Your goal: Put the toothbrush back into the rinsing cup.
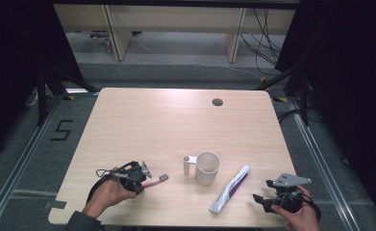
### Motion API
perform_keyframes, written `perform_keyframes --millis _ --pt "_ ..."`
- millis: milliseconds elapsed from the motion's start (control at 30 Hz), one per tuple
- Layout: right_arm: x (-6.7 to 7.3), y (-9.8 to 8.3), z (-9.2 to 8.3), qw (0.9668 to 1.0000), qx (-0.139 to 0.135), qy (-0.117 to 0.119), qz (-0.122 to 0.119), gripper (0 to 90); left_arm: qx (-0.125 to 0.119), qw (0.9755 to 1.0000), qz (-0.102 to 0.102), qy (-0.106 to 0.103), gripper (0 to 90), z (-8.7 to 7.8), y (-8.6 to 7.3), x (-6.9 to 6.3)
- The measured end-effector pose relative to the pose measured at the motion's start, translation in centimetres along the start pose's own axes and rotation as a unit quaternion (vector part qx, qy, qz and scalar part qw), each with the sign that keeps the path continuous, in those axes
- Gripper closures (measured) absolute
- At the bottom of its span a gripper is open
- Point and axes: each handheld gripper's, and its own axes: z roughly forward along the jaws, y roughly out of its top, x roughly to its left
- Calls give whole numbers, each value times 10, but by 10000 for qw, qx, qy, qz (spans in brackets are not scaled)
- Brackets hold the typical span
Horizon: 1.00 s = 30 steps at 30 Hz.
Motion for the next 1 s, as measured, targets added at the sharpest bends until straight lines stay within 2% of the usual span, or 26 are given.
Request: perform_keyframes --millis 167,200,300,567,600,633,700,900,1000 --pt "0 0 0 10000 4 -2 -5 238 143 9999 -4 -64 816 1 5 3" --pt "2 0 -1 9998 79 29 166 238 170 9998 -26 -78 817 1 5 2" --pt "0 0 0 10000 12 -5 12 238 270 9996 31 -85 820 1 8 3" --pt "0 0 -1 10000 25 3 39 241 390 9992 -22 -115 829 2 12 5" --pt "-1 0 0 9999 -66 26 -83 242 384 9992 -13 -88 830 2 12 5" --pt "-1 0 0 10000 -60 24 -72 242 396 9992 19 -68 830 2 11 6" --pt "1 0 -1 10000 31 -22 71 242 288 9996 -54 -19 831 -1 10 7" --pt "-1 0 -1 10000 -50 -47 -15 244 -68 9999 -151 5 834 -15 5 12" --pt "-2 0 -1 10000 -66 -41 -2 244 -326 9992 -181 151 834 -25 3 14"
